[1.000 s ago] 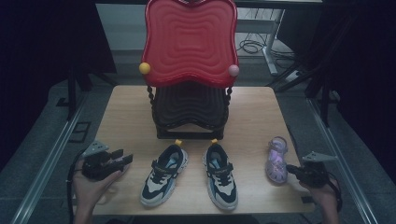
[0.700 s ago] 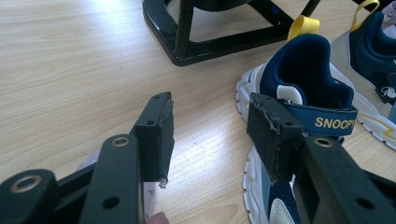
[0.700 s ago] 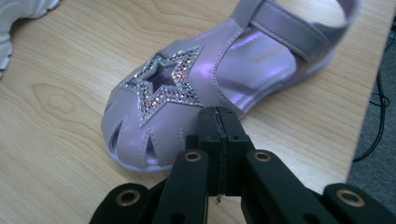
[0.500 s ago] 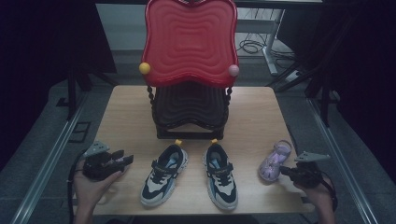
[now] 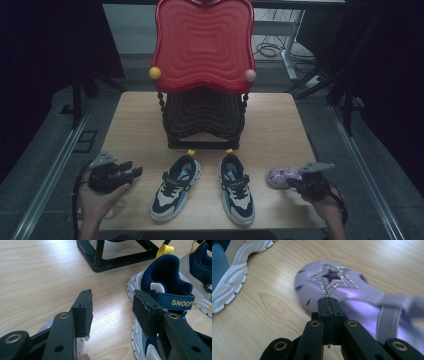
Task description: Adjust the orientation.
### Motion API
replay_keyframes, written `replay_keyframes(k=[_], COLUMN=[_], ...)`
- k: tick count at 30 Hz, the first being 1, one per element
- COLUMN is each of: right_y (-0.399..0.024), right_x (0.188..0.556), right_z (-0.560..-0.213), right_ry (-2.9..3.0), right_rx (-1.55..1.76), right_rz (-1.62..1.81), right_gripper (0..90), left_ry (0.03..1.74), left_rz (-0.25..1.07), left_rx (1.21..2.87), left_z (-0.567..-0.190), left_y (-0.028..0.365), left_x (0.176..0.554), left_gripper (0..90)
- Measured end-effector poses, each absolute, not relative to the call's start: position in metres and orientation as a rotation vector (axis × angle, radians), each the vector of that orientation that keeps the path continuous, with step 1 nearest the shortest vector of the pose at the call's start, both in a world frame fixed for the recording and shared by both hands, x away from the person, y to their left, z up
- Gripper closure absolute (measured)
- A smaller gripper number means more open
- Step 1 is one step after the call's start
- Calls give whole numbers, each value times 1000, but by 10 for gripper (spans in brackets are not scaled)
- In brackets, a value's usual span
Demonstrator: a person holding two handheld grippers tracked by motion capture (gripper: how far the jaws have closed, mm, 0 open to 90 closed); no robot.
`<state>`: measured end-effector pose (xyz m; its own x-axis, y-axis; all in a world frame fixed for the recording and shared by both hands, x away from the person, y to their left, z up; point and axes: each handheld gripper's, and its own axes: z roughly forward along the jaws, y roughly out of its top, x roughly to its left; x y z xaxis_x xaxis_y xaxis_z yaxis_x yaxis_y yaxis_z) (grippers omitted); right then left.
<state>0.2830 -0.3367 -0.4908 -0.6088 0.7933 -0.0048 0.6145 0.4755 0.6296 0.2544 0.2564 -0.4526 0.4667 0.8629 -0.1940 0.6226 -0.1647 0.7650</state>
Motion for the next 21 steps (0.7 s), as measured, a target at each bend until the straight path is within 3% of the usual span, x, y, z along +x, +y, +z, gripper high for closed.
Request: replay_keyframes(k=[10, 21], right_y=[-299, -286], right_x=[296, 309], right_z=[-495, -496], right_ry=[2417, 2380], right_rx=[1177, 1203], right_rz=[732, 697], right_gripper=[899, 898], left_ry=[1249, 1257], left_rz=[356, 352], left_rx=[1886, 1888], left_z=[-455, -457], left_y=[256, 257], left_x=[256, 257], left_gripper=[507, 506])
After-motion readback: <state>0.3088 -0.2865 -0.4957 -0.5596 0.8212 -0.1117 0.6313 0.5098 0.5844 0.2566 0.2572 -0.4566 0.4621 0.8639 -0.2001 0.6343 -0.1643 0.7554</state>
